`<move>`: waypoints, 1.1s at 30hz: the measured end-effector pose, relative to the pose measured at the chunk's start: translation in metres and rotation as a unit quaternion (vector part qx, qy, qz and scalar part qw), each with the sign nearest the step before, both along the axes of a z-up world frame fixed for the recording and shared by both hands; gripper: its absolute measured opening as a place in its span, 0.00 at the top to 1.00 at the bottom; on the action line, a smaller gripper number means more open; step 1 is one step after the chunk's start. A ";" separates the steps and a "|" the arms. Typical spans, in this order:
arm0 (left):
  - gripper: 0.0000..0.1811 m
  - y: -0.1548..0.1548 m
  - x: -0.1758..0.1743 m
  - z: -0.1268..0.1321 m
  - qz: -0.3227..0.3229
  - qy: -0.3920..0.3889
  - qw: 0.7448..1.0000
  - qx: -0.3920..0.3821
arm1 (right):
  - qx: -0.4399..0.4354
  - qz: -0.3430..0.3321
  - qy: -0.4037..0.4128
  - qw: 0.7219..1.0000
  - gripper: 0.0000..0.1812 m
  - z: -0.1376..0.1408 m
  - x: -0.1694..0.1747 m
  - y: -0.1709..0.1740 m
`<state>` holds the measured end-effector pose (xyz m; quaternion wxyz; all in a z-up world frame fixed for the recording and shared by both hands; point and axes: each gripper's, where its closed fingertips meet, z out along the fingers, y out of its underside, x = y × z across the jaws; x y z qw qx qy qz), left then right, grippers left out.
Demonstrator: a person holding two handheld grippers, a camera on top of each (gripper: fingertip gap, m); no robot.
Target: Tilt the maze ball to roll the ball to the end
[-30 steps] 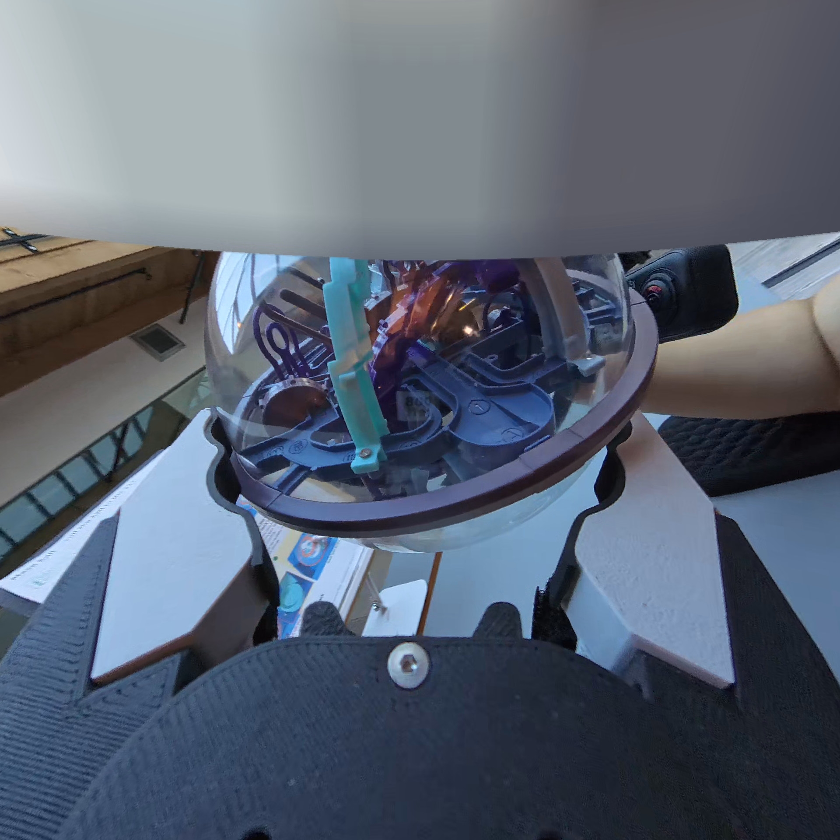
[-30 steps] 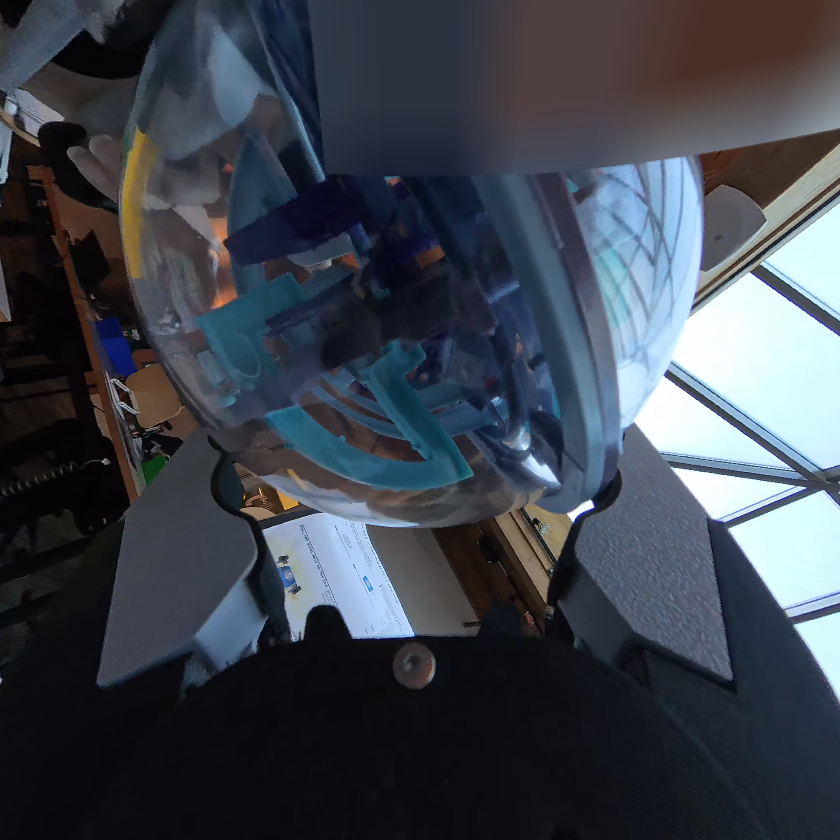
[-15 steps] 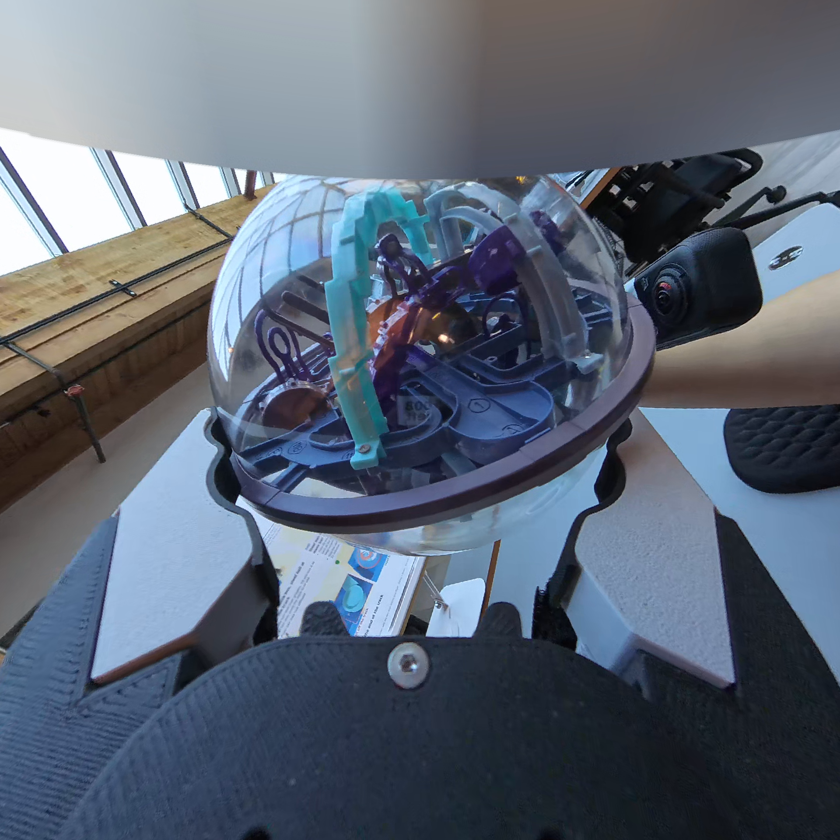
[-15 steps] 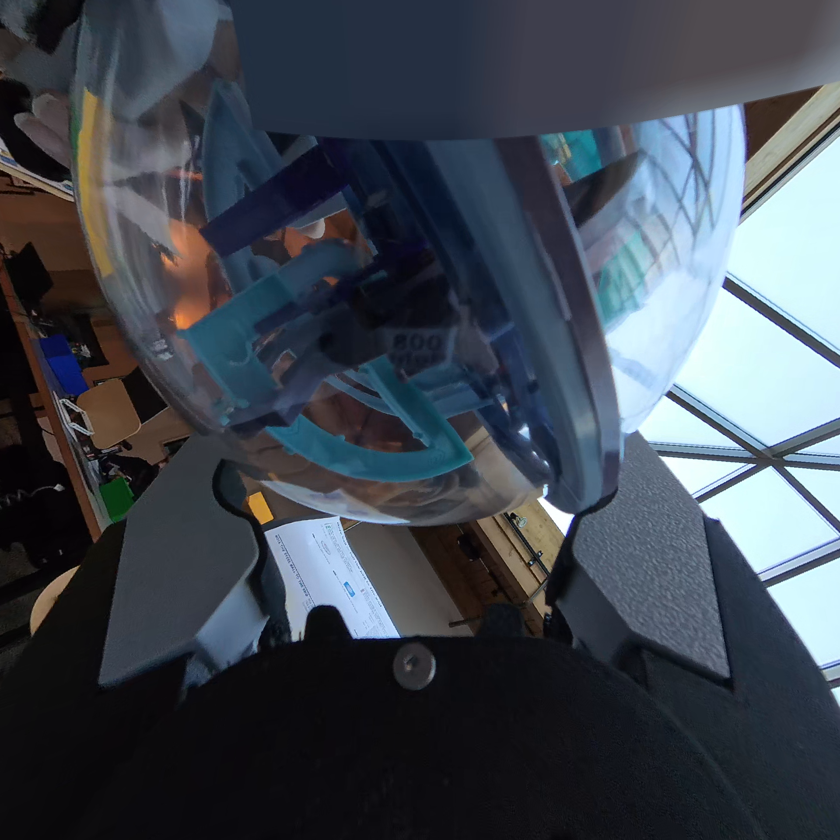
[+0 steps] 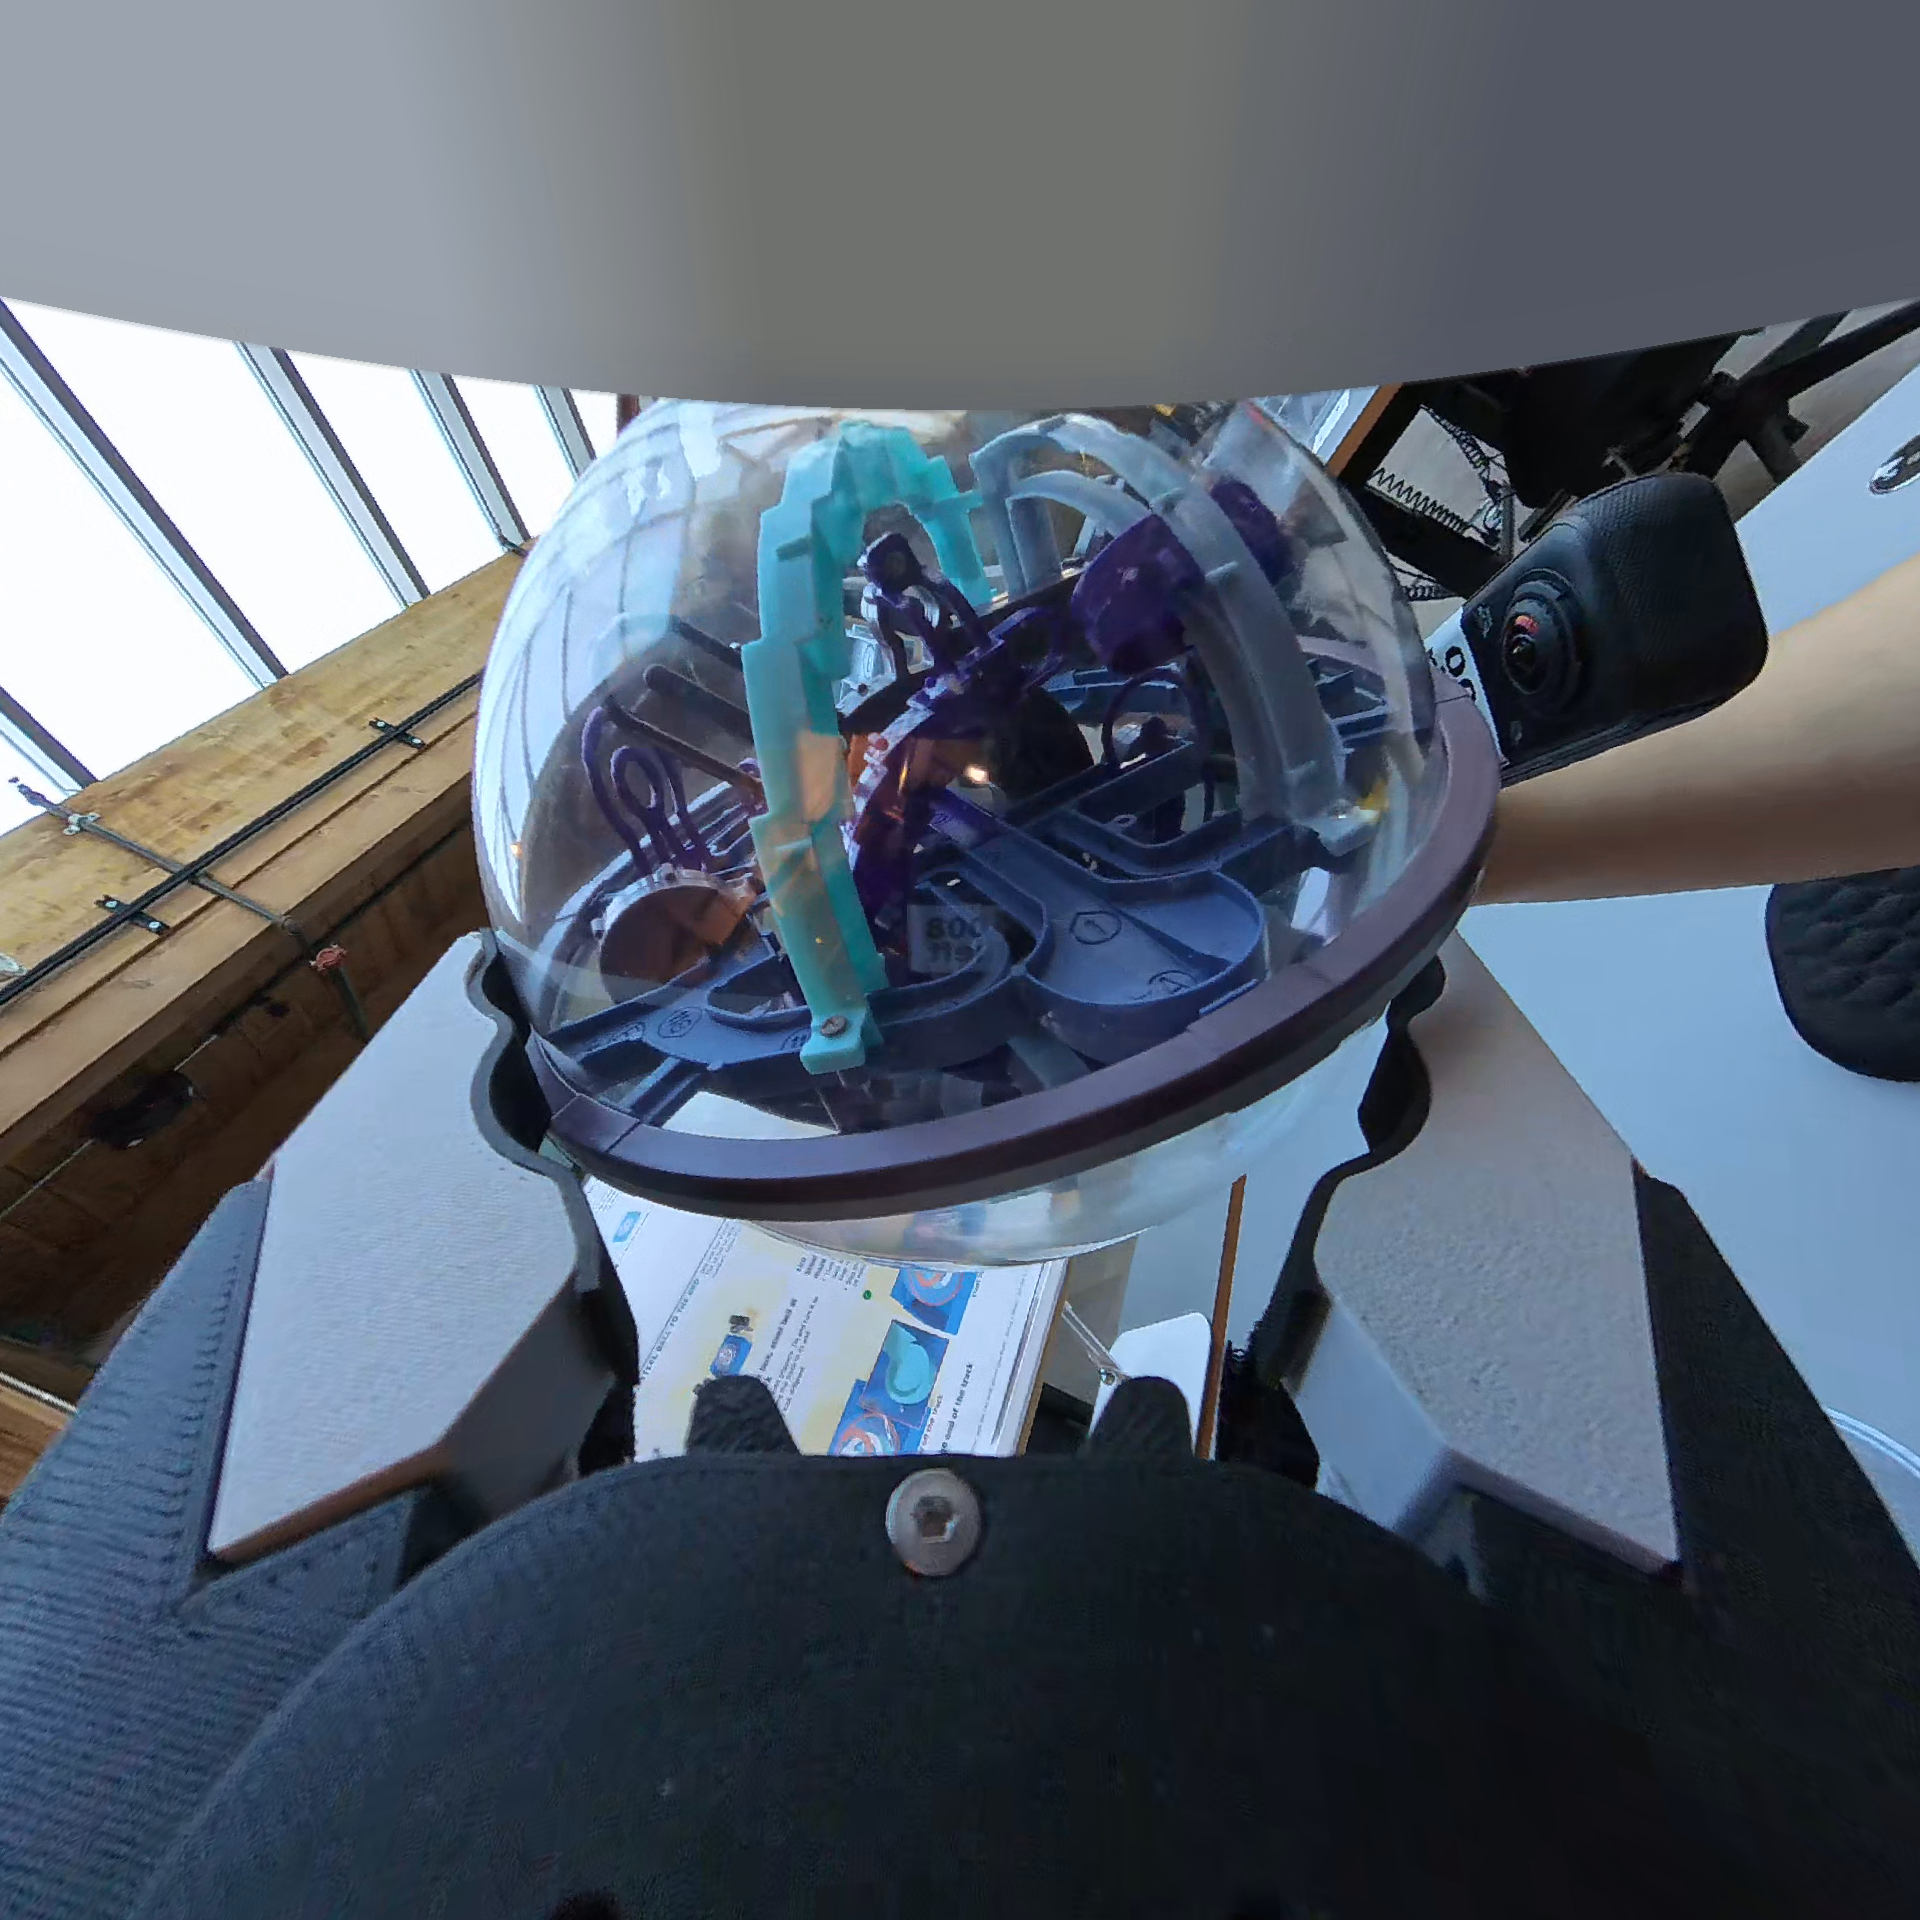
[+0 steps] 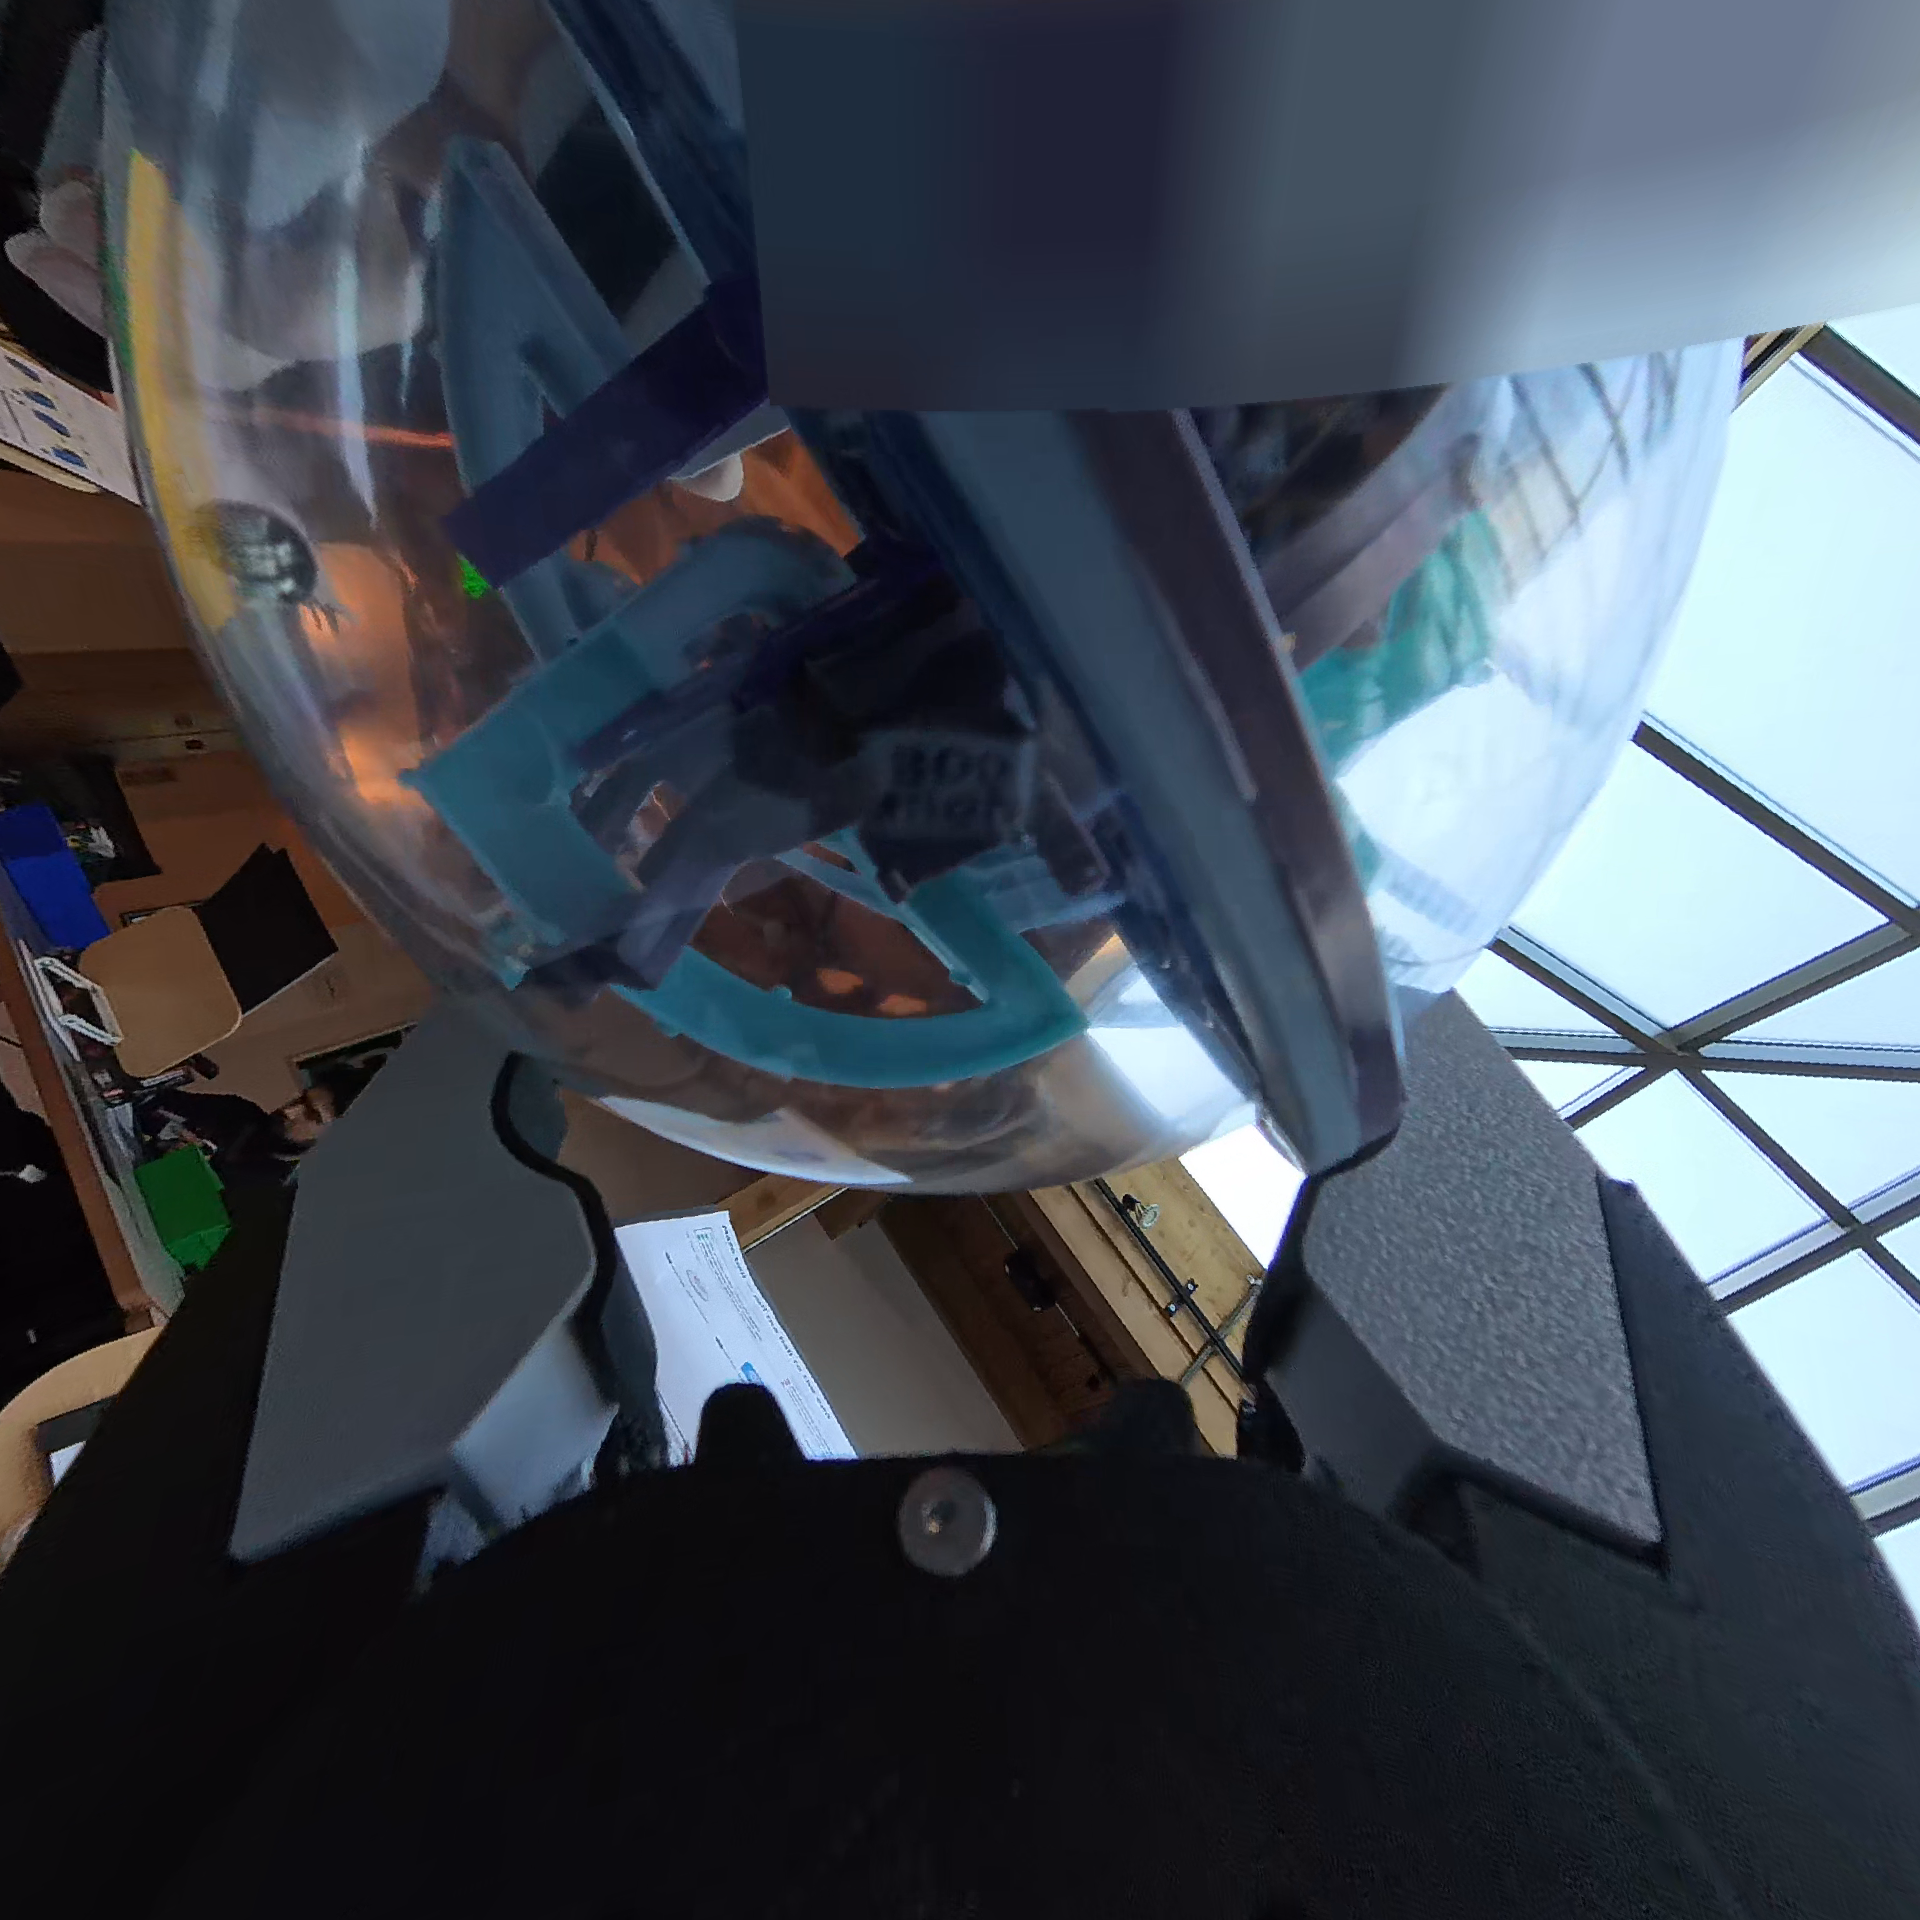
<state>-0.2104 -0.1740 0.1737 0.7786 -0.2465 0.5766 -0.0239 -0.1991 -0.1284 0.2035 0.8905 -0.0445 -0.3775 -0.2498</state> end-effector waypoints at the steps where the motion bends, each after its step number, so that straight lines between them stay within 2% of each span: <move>1: 0.13 0.001 0.000 0.000 0.000 0.000 1.000 0.000 | 0.001 -0.001 -0.001 1.000 0.17 0.000 0.000 0.000; 6: 0.13 0.003 -0.002 0.000 -0.004 0.000 1.000 -0.004 | -0.001 -0.008 -0.003 1.000 0.17 0.000 -0.001 0.002; 14: 0.13 -0.001 -0.003 0.000 0.008 0.007 1.000 -0.003 | -0.016 0.025 0.012 0.999 0.17 -0.003 -0.005 0.002; 21: 0.12 -0.003 -0.004 0.001 0.008 0.010 1.000 0.006 | -0.014 0.025 0.013 1.000 0.17 -0.002 -0.006 0.000; 33: 0.13 0.006 -0.028 0.003 -0.095 -0.004 0.995 -0.018 | 0.006 -0.066 -0.037 0.997 0.17 0.001 -0.025 -0.003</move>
